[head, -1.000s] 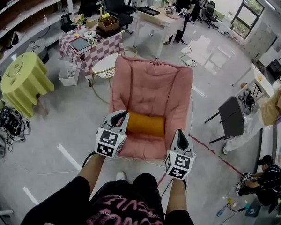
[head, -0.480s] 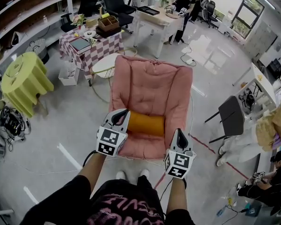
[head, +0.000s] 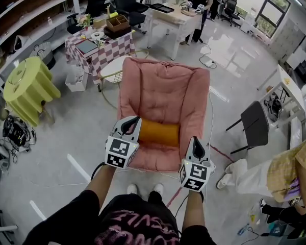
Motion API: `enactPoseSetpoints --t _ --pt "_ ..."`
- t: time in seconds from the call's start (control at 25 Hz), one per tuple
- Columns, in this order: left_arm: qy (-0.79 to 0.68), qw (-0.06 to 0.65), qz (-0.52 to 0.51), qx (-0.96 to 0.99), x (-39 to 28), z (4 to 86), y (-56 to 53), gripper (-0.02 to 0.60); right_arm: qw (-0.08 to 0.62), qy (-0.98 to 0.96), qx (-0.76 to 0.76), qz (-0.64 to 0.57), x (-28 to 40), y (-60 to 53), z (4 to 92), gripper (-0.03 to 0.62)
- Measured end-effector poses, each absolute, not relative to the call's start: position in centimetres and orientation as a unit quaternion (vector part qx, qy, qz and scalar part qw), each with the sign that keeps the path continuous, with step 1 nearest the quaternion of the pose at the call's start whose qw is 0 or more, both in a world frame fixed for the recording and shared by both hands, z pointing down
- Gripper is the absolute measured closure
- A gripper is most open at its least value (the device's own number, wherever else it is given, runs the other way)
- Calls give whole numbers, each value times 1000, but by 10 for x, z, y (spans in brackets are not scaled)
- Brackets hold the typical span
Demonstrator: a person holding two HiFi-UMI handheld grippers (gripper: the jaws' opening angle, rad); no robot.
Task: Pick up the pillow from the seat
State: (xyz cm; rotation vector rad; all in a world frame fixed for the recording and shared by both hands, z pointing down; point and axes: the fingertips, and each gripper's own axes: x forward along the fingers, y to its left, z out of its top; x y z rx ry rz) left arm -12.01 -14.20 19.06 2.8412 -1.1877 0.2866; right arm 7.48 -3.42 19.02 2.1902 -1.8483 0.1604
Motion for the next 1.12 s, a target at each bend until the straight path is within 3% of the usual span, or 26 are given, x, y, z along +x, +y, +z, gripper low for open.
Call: enactPoseSetpoints --t 1.12 --pt "-432 18 98 896 -78 184 -160 571 125 -671 728 64 133 -62 200 572"
